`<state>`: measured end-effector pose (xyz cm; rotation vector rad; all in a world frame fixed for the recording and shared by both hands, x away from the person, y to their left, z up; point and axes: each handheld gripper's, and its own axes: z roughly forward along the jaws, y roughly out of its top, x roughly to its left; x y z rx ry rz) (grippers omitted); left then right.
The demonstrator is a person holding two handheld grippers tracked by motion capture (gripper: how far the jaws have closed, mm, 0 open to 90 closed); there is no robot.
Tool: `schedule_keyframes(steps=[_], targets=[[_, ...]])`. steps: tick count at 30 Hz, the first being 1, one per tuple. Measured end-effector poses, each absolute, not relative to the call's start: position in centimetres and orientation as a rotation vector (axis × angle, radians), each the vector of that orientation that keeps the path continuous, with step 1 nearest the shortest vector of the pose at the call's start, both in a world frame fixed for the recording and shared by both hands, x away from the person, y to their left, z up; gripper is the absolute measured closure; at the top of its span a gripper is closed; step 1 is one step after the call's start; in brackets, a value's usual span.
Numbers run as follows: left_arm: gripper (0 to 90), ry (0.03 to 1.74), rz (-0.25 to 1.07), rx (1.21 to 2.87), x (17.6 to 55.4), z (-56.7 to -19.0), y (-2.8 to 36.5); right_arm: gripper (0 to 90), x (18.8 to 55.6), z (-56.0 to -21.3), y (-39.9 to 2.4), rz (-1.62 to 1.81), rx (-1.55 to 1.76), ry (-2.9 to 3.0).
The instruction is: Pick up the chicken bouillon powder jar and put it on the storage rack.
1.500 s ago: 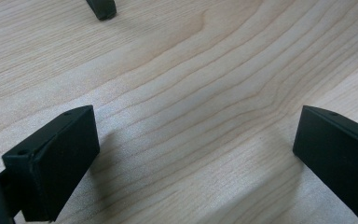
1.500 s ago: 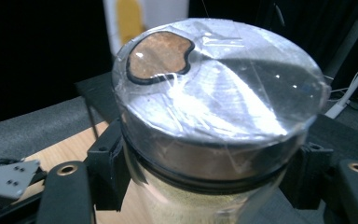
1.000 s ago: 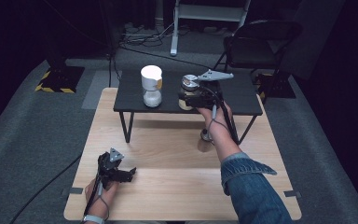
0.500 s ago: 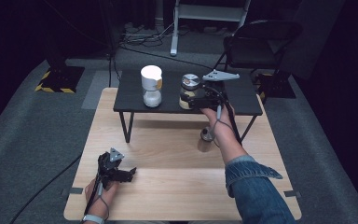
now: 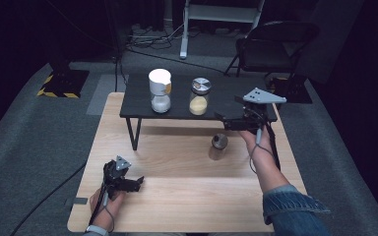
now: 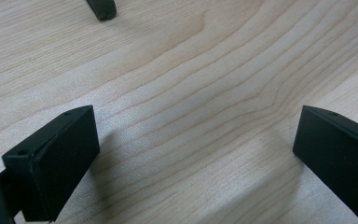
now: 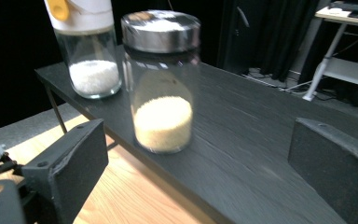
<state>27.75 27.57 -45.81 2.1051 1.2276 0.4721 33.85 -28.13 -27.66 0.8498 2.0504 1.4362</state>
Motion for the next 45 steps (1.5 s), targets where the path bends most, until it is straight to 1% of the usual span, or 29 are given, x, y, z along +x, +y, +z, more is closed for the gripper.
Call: schedule_keyframes(steps=[6,11,21,33,45], targets=[[0.3,1.228,0.472,2.105,27.7,-45.8,27.6,4.6,32.1,-28.1,-30.5,1.436,0.875,2.022],[0.3,1.228,0.472,2.105,27.8,-45.8,27.6,4.6,31.0,-29.1,-32.2,1.454,0.909,1.985],[0.3,1.227,0.472,2.105,27.8,-45.8,27.6,3.9,30.2,-30.6,-32.9,1.416,0.917,2.015],[0.3,1.228,0.472,2.105,27.8,-45.8,27.6,1.6,29.0,-35.0,-33.0,1.322,0.963,2.081],[0.3,1.228,0.472,2.105,27.8,-45.8,27.6,1.5,28.5,-39.9,-32.8,1.261,0.995,2.163]])
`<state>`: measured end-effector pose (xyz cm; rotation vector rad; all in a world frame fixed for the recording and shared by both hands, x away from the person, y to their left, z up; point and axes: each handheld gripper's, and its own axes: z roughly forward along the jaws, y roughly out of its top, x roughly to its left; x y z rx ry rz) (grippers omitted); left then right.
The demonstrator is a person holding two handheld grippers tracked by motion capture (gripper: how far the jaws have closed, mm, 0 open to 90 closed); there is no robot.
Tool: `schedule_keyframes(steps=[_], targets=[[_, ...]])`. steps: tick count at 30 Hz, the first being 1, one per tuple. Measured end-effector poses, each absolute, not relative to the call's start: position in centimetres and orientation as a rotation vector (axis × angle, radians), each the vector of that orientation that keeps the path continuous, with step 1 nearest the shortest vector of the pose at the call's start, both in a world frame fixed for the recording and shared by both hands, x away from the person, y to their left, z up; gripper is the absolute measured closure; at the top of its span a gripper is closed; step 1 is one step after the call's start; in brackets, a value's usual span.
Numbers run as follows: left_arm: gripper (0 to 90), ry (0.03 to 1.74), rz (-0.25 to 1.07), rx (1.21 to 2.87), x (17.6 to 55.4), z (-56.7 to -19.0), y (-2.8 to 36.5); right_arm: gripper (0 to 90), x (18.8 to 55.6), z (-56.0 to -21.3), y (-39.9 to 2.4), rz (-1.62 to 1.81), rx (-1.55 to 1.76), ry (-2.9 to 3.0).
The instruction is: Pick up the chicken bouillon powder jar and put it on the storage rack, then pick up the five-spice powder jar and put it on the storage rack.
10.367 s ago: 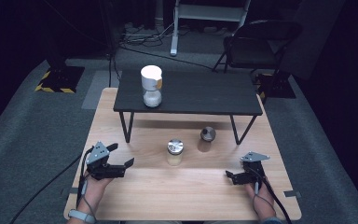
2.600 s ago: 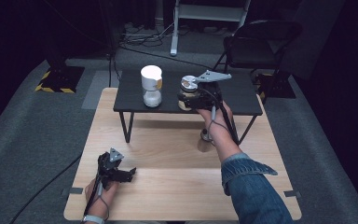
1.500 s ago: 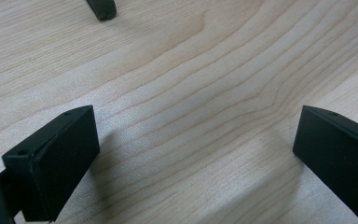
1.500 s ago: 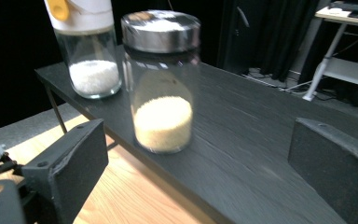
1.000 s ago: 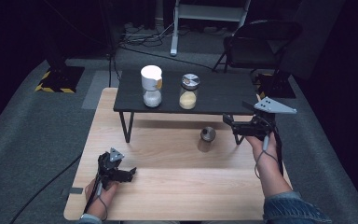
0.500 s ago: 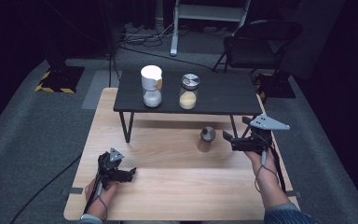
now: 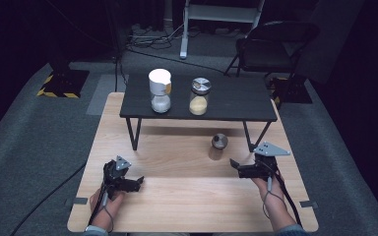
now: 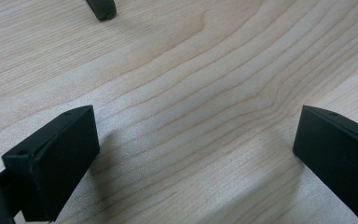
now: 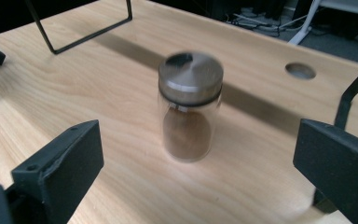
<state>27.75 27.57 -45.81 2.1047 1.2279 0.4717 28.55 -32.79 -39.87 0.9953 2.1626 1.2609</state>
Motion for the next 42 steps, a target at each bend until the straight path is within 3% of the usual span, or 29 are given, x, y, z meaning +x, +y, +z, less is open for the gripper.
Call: schedule_keyframes(steps=[20,42], targets=[[0.3,1.228,0.472,2.105,27.8,-45.8,27.6,1.5,28.0,-45.4,-33.1,1.175,1.092,2.238],[0.3,1.228,0.472,2.104,27.7,-45.8,27.6,1.5,28.6,-45.7,-32.8,1.192,1.075,2.207]])
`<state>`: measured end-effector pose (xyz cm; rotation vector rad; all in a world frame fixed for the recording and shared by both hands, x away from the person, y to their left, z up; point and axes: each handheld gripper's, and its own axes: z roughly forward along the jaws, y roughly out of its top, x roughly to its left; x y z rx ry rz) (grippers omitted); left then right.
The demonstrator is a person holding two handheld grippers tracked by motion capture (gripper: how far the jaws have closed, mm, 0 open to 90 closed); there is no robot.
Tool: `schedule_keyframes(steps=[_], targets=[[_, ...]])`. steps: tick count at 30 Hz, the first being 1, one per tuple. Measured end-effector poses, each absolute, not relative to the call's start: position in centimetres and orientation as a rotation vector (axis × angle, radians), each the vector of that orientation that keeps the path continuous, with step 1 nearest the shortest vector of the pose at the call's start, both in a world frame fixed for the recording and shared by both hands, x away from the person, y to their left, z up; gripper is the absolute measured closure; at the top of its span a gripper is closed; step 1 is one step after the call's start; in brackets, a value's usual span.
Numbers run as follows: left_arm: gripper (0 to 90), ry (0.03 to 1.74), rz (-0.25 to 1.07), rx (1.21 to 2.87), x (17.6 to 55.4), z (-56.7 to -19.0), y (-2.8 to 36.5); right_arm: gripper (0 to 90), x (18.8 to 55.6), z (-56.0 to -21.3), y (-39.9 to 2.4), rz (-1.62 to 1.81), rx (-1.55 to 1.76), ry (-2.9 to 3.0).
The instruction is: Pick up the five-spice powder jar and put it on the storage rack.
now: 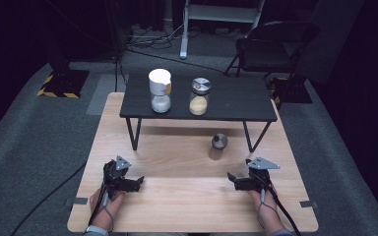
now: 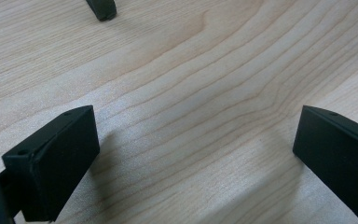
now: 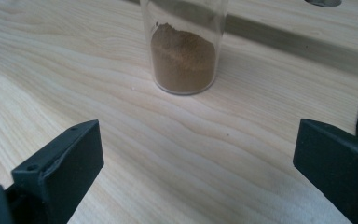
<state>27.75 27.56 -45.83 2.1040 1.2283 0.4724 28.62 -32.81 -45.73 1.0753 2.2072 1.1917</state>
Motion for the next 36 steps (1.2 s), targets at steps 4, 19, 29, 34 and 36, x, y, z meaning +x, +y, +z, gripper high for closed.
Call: schedule_keyframes(steps=[4,19,29,34,36], targets=[[0.3,1.230,0.473,2.103,27.7,-45.8,27.5,1.6,29.2,-45.7,-32.6,1.195,1.069,2.209],[0.3,1.236,0.477,2.098,27.7,-45.9,27.5,2.3,31.9,-46.2,-30.5,1.199,1.047,2.205],[0.3,1.243,0.479,2.095,27.7,-45.9,27.4,5.6,34.2,-46.7,-28.9,1.165,1.039,2.206],[0.3,1.243,0.479,2.096,27.7,-45.9,27.4,8.1,35.0,-46.8,-28.1,1.174,1.033,2.199],[0.3,1.242,0.479,2.096,27.7,-45.9,27.4,10.6,35.2,-46.8,-27.8,1.179,1.020,2.197]])
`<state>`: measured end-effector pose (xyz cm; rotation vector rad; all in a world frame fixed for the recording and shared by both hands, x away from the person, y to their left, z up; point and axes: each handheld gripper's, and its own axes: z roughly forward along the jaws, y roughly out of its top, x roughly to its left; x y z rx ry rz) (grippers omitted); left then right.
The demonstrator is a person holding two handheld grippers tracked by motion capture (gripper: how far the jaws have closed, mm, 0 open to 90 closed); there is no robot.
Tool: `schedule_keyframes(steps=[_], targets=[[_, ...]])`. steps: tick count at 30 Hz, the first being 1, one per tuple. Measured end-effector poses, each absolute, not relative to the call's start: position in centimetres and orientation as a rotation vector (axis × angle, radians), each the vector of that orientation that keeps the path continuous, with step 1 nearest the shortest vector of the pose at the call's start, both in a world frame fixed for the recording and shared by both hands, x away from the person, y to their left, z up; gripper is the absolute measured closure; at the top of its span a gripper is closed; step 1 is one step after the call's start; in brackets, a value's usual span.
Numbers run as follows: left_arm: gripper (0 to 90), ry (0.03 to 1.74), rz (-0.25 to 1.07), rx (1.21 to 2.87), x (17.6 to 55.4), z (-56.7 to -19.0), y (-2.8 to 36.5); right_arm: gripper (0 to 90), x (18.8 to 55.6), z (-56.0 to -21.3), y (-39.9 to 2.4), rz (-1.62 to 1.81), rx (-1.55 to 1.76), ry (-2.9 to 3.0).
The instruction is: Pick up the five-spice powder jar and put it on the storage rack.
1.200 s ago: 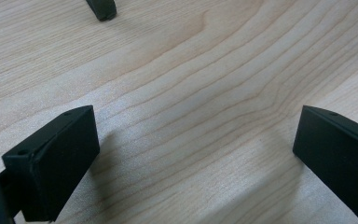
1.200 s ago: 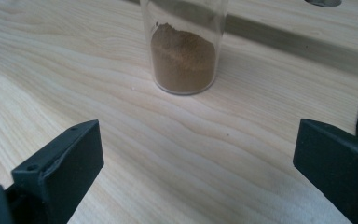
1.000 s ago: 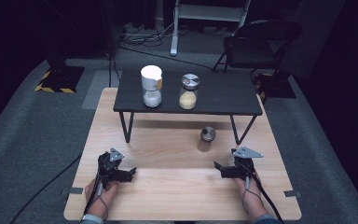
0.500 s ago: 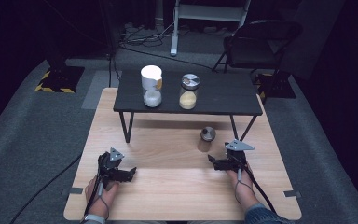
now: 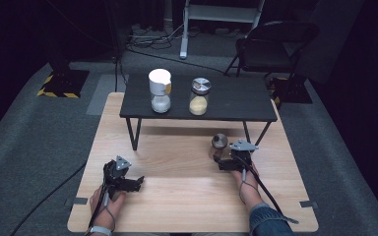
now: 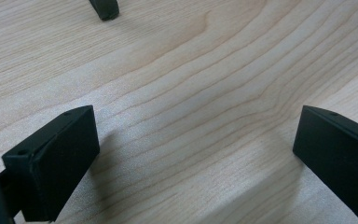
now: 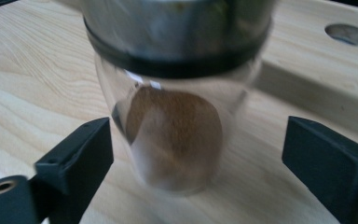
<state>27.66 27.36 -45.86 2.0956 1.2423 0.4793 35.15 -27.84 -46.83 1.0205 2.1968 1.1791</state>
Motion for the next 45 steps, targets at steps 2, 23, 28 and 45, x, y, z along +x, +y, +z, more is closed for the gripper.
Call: schedule_keyframes(steps=[2,23,28,45], targets=[[0.2,1.243,0.479,2.095,27.7,-45.9,27.4,12.8,35.4,-46.9,-27.6,1.188,1.013,2.196],[0.3,1.243,0.479,2.096,27.7,-45.9,27.4,30.0,35.6,-45.1,-26.9,1.214,1.014,2.229],[0.3,1.243,0.479,2.096,27.7,-45.8,27.4,30.0,34.5,-42.7,-27.8,1.233,0.996,2.226],[0.3,1.259,0.482,2.090,27.7,-45.8,27.2,30.1,31.7,-31.3,-28.2,1.248,0.943,2.200]])
